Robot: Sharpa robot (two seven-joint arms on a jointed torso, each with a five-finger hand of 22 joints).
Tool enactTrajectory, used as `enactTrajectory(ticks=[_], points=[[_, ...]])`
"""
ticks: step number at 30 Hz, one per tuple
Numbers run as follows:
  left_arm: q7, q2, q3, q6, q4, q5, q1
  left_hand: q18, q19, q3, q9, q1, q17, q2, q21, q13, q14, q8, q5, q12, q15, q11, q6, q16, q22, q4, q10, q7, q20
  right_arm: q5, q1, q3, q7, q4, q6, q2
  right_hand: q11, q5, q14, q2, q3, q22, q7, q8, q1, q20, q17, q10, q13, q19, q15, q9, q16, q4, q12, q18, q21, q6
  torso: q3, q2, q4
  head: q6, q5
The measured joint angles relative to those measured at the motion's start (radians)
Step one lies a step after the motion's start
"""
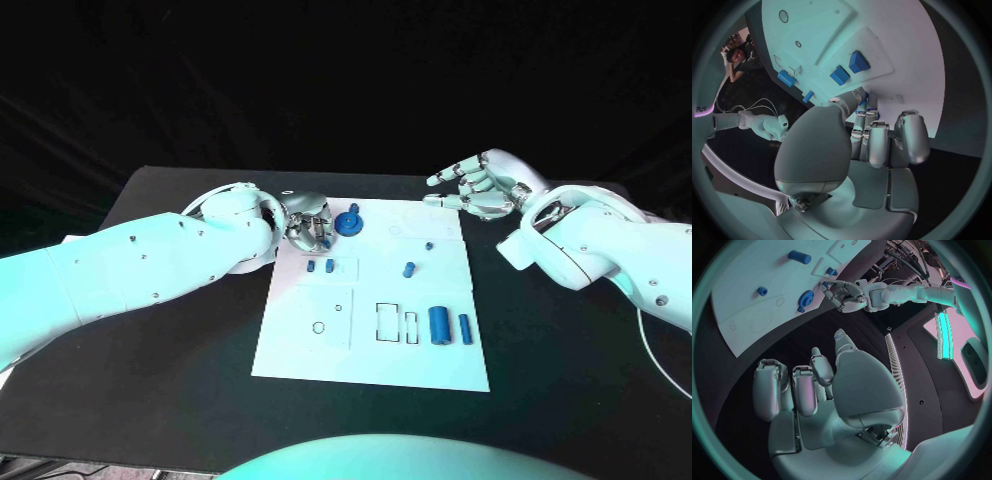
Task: Assemble the parts on the task board
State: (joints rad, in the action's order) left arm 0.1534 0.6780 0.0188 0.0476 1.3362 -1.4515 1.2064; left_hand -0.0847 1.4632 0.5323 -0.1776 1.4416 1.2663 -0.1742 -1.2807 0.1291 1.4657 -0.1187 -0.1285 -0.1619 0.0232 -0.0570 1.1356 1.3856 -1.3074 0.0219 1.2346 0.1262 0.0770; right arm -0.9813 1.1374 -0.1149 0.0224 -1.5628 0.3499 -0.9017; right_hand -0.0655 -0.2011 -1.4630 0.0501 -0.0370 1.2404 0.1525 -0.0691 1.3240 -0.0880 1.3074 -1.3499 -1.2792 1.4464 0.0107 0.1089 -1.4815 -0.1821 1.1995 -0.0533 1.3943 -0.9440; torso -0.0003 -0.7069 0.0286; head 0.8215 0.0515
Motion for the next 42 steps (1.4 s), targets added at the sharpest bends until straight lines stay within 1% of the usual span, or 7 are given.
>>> enactTrajectory(ticks=[18,20,22,25,27,30,42], points=[[0.001,0.003,-0.001,-0.003,0.004,-0.002,0.0,0.0,0.0,0.0,0.0,-0.01,0.002,-0.002,0.005,0.0,0.0,0.004,0.0,0.013,0.0,0.0,-0.002,0.0,0.0,0.0,0.0,-0.001,0.0,0.0,-0.001,0.0,0.0,0.003,-0.002,0.002,0.0,0.0,0.0,0.0,0.0,0.0,0.0,0.0,0.0,0.0,0.0,0.0,0.0,0.0,0.0,0.0,0.0,0.0,0.0,0.0,0.0,0.0,-0.0005,0.0,0.0009,0.004,0.002],[0.001,0.003,-0.001,-0.004,0.004,-0.002,0.0,0.0,0.0,0.001,0.006,-0.017,0.0,-0.002,0.009,-0.004,0.0,0.016,0.0,0.028,0.0,-0.011,-0.015,0.0,0.0,-0.001,-0.012,0.011,0.0,0.0,-0.001,0.0,0.0,0.003,-0.002,0.003,0.0,0.0,0.0,0.0,0.0,0.0,0.0,0.0,0.0,0.0,0.0,0.0,0.0,0.0,0.0,0.0,0.0,0.0,0.0,0.0,0.0,0.0,-0.0004,0.0,0.0007,0.005,0.002],[0.002,0.004,0.0,-0.007,0.004,-0.002,0.0,0.0,-0.004,0.003,0.015,-0.025,-0.005,-0.011,0.014,-0.01,0.0,0.031,0.0,0.043,-0.011,-0.018,-0.037,0.0,0.0,-0.003,-0.031,0.02,0.004,0.0,-0.001,0.0,0.0,0.004,-0.002,0.003,0.0,0.0,0.0,0.0,0.0,0.0,0.0,0.0,0.0,0.0,0.0,0.0,0.0,0.0,0.0,0.0,0.0,0.0,0.0,0.0,0.0,0.0,-0.0002,0.0,0.0006,0.005,0.003],[0.006,0.006,0.001,-0.013,0.002,-0.002,-0.002,0.0,-0.01,0.006,0.032,-0.033,-0.012,-0.019,0.024,-0.017,0.001,0.054,-0.001,0.063,-0.017,-0.028,-0.078,0.0,0.0,-0.006,-0.051,0.027,0.01,0.0,-0.001,0.0,0.0,0.004,-0.002,0.003,0.0,0.0,0.0,0.0,0.0,-0.002,0.0,0.0,0.0,0.0,0.0,0.0,0.001,0.0,0.0,0.0,0.0,0.0,0.0,0.0,0.0,0.0,-0.0001,0.0,0.0003,0.005,0.003],[0.009,0.006,0.002,-0.016,0.001,-0.002,-0.002,0.0,-0.012,0.009,0.039,-0.036,-0.016,-0.022,0.034,-0.022,-0.002,0.055,-0.001,0.074,-0.02,-0.036,-0.093,0.0,0.0,-0.003,-0.061,0.033,0.013,0.0,-0.001,0.0,0.0,0.005,-0.002,0.003,0.0,0.0,0.0,-0.003,0.0,-0.002,0.0,0.0,-0.003,0.0,0.0,0.0,0.001,0.0,0.0,0.0,0.0,0.0,0.0,0.0,0.0,0.0,0.0001,0.0,0.0002,0.005,0.003],[0.011,0.007,0.001,-0.018,0.001,-0.002,-0.002,0.0,-0.013,0.012,0.05,-0.042,-0.02,-0.028,0.038,-0.027,0.002,0.055,-0.001,0.081,-0.023,-0.037,-0.114,0.0,0.0,-0.006,-0.07,0.035,0.02,0.0,-0.001,0.0,0.0,0.005,-0.002,0.003,0.0,0.0,0.0,-0.004,0.0,-0.002,0.0,0.0,-0.004,0.0,0.0,0.0,0.001,0.0,0.0,0.0,0.0,0.0,0.0,0.0,0.0,0.0,0.0002,0.0,0.0002,0.005,0.003],[0.014,0.013,0.001,-0.019,0.003,-0.001,-0.001,0.0,-0.016,0.018,0.059,-0.044,-0.026,-0.03,0.051,-0.031,-0.002,0.055,-0.001,0.089,-0.027,-0.044,-0.12,0.0,0.0,-0.007,-0.077,0.038,0.023,0.0,-0.001,0.0,-0.001,0.011,-0.004,0.002,0.001,-0.001,0.0,-0.005,0.0,-0.006,0.0,0.0,-0.004,0.0,0.001,0.001,0.008,0.0,0.0,0.0,0.004,0.0,-0.005,0.0,-0.006,0.0,0.0002,0.0,-0.0003,0.006,0.002]])
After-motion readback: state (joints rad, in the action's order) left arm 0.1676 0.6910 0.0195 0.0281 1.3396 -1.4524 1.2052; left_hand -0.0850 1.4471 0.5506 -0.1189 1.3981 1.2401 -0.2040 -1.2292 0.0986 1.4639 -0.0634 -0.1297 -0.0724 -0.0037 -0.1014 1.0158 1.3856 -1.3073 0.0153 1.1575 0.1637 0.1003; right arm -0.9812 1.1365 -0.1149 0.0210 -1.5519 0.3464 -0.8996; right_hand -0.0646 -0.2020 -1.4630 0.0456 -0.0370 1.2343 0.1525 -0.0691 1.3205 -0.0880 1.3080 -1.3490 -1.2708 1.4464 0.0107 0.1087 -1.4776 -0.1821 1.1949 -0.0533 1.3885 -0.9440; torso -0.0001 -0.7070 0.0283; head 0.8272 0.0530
